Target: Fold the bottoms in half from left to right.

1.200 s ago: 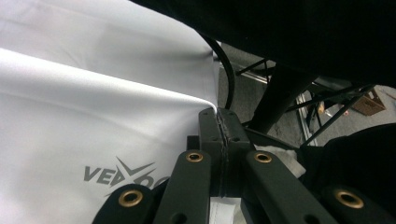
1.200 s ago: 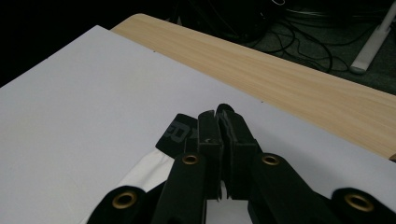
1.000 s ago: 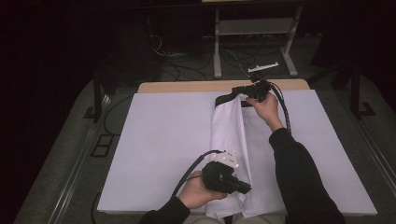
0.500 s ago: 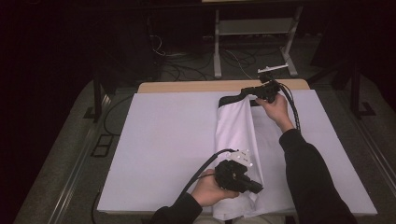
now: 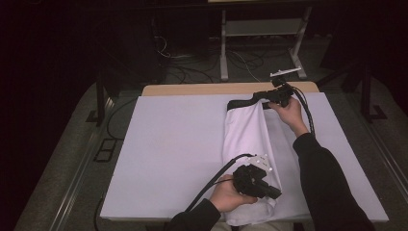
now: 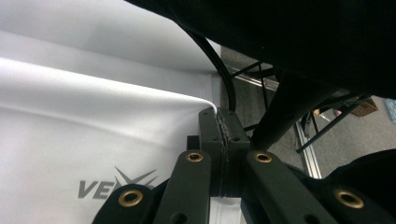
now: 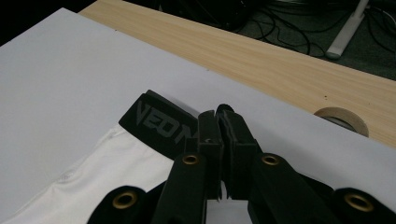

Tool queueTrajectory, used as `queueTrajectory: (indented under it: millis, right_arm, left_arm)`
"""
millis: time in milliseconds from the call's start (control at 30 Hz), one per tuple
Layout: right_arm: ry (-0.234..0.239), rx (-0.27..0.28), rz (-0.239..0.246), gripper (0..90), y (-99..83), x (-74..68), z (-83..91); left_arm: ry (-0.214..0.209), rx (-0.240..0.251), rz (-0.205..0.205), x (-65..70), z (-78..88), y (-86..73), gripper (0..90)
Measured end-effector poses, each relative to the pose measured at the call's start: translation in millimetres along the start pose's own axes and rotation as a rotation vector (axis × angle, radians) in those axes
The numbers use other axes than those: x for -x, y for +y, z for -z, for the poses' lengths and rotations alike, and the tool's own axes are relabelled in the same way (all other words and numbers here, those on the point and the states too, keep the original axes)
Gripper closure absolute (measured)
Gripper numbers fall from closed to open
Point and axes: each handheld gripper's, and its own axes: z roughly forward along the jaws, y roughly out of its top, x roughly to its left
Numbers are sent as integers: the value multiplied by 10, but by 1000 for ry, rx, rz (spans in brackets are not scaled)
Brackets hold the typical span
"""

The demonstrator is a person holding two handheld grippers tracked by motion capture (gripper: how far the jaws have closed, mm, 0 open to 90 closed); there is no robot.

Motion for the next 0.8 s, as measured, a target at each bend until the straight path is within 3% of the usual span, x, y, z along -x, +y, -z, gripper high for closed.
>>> queueTrajectory:
  millis: [300,800]
  right_arm:
    - [12,-7,19,856,-45,77,23]
    - [15,-19,34,856,-130,189,126]
  left_arm:
    - [-19,3,-14,-34,-162,49,888]
    - [-38,-9,22,-65,-430,169,888]
